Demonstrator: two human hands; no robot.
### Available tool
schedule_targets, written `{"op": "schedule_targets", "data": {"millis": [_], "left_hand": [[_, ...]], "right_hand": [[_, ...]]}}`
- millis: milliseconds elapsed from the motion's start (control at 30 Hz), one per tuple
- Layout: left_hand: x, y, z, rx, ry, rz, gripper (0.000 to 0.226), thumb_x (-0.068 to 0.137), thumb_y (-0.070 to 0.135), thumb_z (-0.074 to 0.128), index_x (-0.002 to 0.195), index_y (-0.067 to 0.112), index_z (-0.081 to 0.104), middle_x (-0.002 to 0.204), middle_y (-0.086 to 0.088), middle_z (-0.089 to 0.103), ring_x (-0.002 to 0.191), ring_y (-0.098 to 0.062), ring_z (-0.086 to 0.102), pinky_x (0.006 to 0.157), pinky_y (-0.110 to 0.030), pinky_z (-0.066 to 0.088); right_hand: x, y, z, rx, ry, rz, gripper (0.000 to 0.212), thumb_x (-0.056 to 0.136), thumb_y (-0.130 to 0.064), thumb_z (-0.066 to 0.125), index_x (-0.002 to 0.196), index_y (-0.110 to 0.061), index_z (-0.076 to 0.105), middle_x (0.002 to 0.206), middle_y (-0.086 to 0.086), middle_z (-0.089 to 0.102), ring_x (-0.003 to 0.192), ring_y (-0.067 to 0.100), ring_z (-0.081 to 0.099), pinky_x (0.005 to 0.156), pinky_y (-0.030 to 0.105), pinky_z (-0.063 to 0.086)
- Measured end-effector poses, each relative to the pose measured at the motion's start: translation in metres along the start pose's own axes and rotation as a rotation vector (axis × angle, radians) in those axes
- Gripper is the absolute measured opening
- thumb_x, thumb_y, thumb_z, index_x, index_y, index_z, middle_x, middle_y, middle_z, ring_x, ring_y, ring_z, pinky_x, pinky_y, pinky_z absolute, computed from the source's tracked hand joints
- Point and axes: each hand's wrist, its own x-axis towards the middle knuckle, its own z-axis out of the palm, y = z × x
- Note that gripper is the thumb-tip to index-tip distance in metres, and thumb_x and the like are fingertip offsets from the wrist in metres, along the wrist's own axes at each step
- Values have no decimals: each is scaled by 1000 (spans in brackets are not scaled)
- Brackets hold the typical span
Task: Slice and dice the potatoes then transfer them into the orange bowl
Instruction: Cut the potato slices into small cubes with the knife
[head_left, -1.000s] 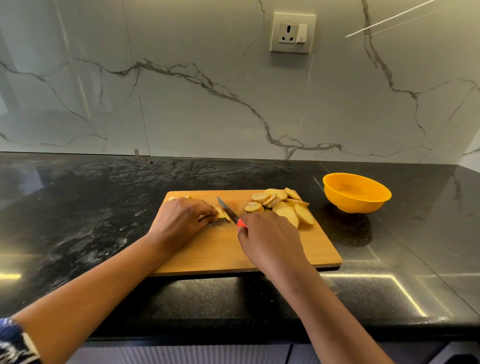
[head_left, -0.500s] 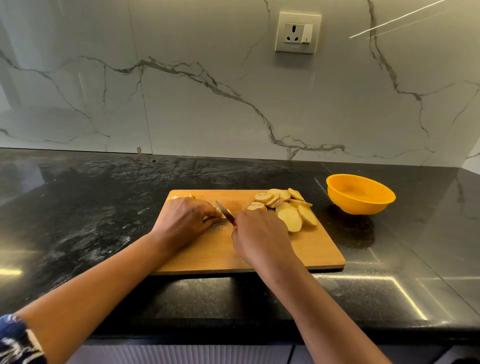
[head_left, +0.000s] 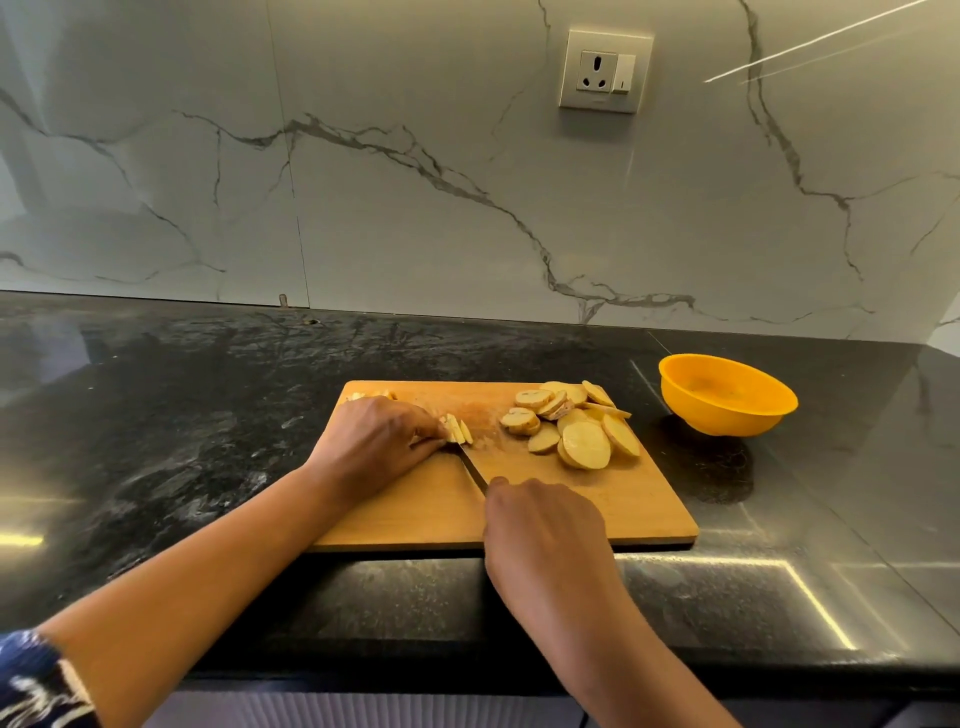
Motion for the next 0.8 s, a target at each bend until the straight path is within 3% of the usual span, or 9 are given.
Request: {"op": "schedule_targets", "data": {"millis": [100, 233, 400, 600, 667, 800], "left_hand": [[-1, 2, -3, -20, -8, -18, 13, 74, 30, 78, 86, 25, 76, 82, 7, 74, 66, -11, 69, 55, -23, 53], [-3, -1, -5, -67, -62, -188, 20, 79, 43, 69, 94, 31, 75, 90, 8, 74, 77, -12, 68, 65, -32, 57], [-6, -6, -11, -91, -48, -326, 28, 76, 45, 71, 100, 30, 73, 100, 5, 72, 89, -14, 68, 76, -30, 55], [0, -7, -17, -199, -236, -428, 43, 81, 40, 69, 123, 34, 59, 124, 2, 62, 104, -17, 60, 89, -30, 48], [6, -8, -14, -260, -265, -394, 41, 82, 36, 69, 121, 33, 61, 122, 4, 63, 95, -11, 61, 90, -29, 48], [14, -10, -7, -284, -286, -325, 22, 81, 32, 72, 103, 30, 71, 101, 10, 69, 96, -7, 59, 87, -33, 50]], "right_hand": [[-6, 6, -2, 16, 28, 21, 17, 99, -17, 43, 109, -18, 57, 81, -2, 45, 76, 18, 45, 61, 30, 37], [-1, 10, -2, 56, 47, 50, 19, 99, -24, 45, 112, -20, 58, 100, 1, 61, 90, 20, 57, 70, 31, 45], [6, 11, 1, 95, 90, 87, 22, 100, -28, 43, 113, -20, 58, 100, 0, 63, 90, 19, 60, 69, 31, 47], [12, 14, 4, 120, 120, 100, 25, 100, -32, 41, 115, -21, 59, 103, -2, 64, 90, 16, 60, 74, 30, 51], [12, 15, 5, 122, 129, 98, 26, 100, -33, 41, 116, -22, 58, 105, -2, 64, 91, 16, 60, 75, 30, 52], [14, 17, 6, 117, 147, 78, 26, 100, -33, 41, 115, -23, 59, 101, -3, 63, 86, 14, 57, 68, 28, 47]]}}
